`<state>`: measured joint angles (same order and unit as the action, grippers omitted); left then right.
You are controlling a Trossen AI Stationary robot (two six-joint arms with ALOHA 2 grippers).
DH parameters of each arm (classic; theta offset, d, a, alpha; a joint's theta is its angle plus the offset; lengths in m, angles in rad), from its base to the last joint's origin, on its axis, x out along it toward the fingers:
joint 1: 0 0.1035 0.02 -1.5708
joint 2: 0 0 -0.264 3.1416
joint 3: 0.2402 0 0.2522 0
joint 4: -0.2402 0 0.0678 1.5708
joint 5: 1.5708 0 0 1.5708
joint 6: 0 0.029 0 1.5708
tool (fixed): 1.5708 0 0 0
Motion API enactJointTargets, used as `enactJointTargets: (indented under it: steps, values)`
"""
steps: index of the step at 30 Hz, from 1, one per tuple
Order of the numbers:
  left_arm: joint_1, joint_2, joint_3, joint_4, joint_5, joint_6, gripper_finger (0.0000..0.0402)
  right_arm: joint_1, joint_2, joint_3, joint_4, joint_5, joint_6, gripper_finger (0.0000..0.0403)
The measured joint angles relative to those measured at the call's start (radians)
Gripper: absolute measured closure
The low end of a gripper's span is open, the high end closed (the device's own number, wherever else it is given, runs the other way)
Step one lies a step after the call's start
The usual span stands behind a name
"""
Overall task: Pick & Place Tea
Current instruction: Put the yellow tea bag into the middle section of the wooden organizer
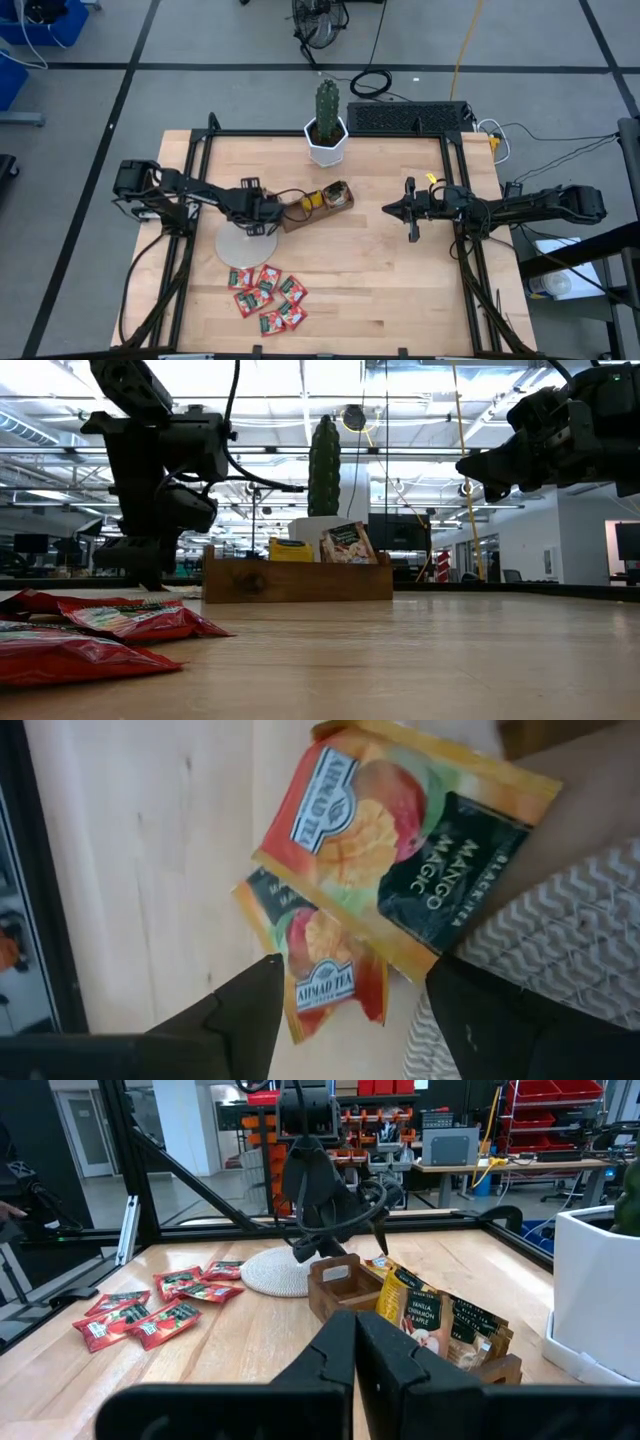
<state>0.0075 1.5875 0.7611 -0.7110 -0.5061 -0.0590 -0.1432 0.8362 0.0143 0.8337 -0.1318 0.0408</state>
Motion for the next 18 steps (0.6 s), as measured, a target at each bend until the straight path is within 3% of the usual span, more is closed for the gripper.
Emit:
enactJointTargets:
  steps: [9,18]
  values:
    - [0.000,-0.004,-0.052,0.119,-0.027,0.057,0.0156,0.000,0.000,0.000,0.000,0.000,0.000,0.0403]
    - [0.000,0.000,-0.069,0.181,-0.117,0.085,0.0156,0.000,0.000,0.000,0.000,0.000,0.000,0.0403]
